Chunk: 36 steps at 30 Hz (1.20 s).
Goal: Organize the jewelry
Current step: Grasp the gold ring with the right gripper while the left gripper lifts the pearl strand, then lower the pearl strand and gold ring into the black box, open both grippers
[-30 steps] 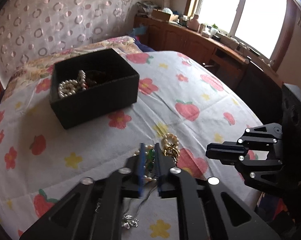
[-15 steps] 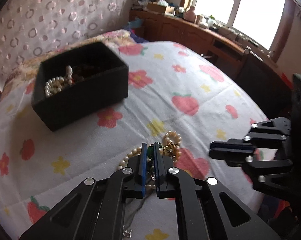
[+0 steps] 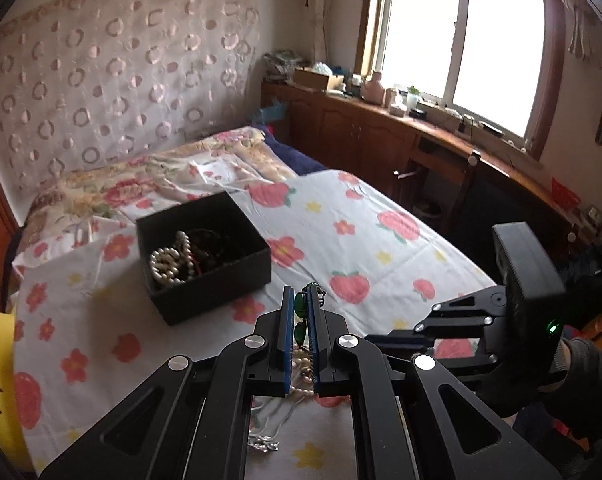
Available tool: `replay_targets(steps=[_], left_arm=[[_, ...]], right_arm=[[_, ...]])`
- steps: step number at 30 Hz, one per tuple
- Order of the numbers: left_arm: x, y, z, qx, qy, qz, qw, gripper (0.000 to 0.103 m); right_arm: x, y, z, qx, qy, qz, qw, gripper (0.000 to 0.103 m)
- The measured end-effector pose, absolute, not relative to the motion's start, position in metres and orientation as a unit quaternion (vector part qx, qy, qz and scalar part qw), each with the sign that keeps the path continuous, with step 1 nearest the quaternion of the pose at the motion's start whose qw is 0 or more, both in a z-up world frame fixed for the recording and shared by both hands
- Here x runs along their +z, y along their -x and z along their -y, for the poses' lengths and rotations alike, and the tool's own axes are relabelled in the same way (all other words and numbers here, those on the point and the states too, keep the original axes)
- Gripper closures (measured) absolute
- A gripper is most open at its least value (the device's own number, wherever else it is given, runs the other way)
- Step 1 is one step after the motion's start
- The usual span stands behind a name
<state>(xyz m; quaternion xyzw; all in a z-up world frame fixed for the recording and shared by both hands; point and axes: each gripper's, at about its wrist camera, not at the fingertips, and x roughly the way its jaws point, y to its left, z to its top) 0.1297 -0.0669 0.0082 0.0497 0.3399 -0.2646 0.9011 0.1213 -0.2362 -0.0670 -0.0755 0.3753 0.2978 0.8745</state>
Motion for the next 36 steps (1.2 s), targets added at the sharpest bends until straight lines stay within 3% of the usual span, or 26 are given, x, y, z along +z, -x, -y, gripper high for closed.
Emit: replay_targets(steps=[2, 3, 16, 17, 18, 24, 36], left_arm=[[0.011, -0.128, 0.063, -0.261, -0.049, -0.337, 0.903, 0.098], [0.01, -0.127, 0.061, -0.259, -0.047, -0.336, 0.904, 0.098], [-0.004, -0.116, 0.043, -0.251, -0.037, -0.338, 0.906, 0.098], [-0.005, -0.116, 0.042, -0.25, -0.037, -0.338, 0.907, 0.098], [-0.005, -0.116, 0.042, -0.249, -0.037, -0.338, 0.907, 0.098], [-0.002, -0.121, 0.038, -0.242, -0.034, -0.333, 0.911, 0.098], [0.014, -0.191, 0.033, -0.203, -0.031, -0.319, 0.925, 0.097]], right_arm=[[-0.068, -0.12, 0.23, 0.304, 0.081, -0.377, 0.871, 0.069], [-0.069, -0.118, 0.227, 0.308, 0.084, -0.377, 0.869, 0.067], [-0.092, -0.109, 0.21, 0.303, 0.124, -0.413, 0.85, 0.067], [-0.093, -0.109, 0.21, 0.302, 0.126, -0.413, 0.85, 0.07], [-0.093, -0.107, 0.208, 0.297, 0.138, -0.409, 0.852, 0.081], [-0.09, -0.099, 0.209, 0.308, 0.147, -0.405, 0.848, 0.081], [-0.029, -0.171, 0.222, 0.303, 0.115, -0.345, 0.881, 0.081]])
